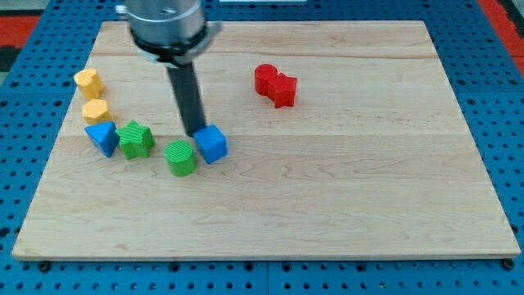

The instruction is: Drag the blue triangle close to the blue cube

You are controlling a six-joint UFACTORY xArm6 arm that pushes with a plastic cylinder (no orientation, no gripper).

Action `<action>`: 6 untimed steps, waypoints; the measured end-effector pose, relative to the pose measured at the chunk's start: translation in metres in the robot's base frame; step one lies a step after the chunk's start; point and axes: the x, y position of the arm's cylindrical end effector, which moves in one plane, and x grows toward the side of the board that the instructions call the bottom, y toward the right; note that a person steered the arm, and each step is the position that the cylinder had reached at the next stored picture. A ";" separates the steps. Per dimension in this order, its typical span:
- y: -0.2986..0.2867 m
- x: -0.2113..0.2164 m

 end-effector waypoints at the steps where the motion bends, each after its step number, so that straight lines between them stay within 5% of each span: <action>1: 0.033 0.048; 2: 0.041 0.068; 3: -0.053 0.123; 4: -0.170 0.113; 6: -0.202 -0.040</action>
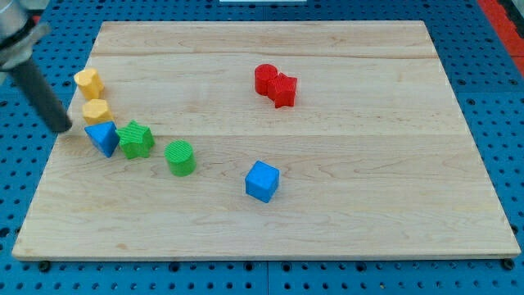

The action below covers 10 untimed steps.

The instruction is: Drag the blue triangle close to the blue cube

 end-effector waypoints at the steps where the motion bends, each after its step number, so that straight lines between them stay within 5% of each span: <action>1: 0.052 0.004; 3: 0.023 0.051; 5: 0.036 0.017; 6: 0.092 0.075; 7: 0.092 0.124; 9: 0.032 0.133; 10: 0.044 0.193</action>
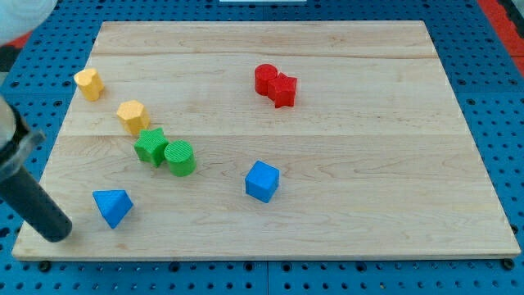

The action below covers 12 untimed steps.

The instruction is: Drag the blue triangle close to the blue cube

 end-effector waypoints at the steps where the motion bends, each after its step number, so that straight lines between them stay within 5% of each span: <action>1: 0.027 -0.036; 8: 0.094 -0.075; 9: 0.143 -0.075; 10: 0.108 -0.059; 12: 0.161 -0.050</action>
